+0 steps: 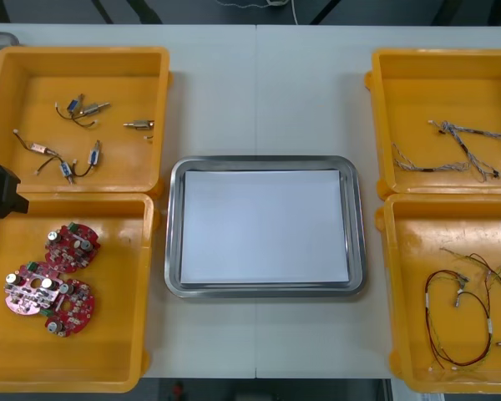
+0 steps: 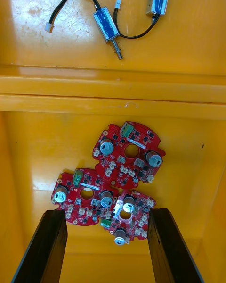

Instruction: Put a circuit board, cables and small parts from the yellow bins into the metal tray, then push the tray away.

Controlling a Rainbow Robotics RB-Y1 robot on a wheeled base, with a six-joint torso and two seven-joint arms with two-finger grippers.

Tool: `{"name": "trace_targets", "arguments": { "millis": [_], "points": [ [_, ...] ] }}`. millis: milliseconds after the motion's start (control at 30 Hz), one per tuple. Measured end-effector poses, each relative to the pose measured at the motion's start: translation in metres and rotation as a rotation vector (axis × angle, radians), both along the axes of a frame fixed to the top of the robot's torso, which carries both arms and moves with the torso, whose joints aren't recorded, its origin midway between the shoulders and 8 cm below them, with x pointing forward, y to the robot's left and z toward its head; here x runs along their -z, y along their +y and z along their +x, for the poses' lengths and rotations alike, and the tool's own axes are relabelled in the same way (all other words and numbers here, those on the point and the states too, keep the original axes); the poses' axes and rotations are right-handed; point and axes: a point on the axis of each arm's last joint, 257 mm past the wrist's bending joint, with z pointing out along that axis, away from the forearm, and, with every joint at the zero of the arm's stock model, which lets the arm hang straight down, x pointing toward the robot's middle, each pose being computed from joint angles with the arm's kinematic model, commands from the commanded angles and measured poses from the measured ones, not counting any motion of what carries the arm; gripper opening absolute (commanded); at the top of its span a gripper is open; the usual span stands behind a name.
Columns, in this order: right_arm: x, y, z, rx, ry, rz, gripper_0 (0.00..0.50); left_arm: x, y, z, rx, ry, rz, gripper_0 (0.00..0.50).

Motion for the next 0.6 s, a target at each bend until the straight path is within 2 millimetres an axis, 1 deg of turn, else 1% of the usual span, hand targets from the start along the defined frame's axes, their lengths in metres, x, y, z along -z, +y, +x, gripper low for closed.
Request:
{"name": "trace_targets", "arguments": {
  "millis": [600],
  "points": [
    [0.0000, 0.0000, 0.0000, 0.000, 0.000, 0.000, 0.500, 0.0000, 0.0000, 0.0000, 0.000, 0.000, 0.000, 0.500]
  ]
}}
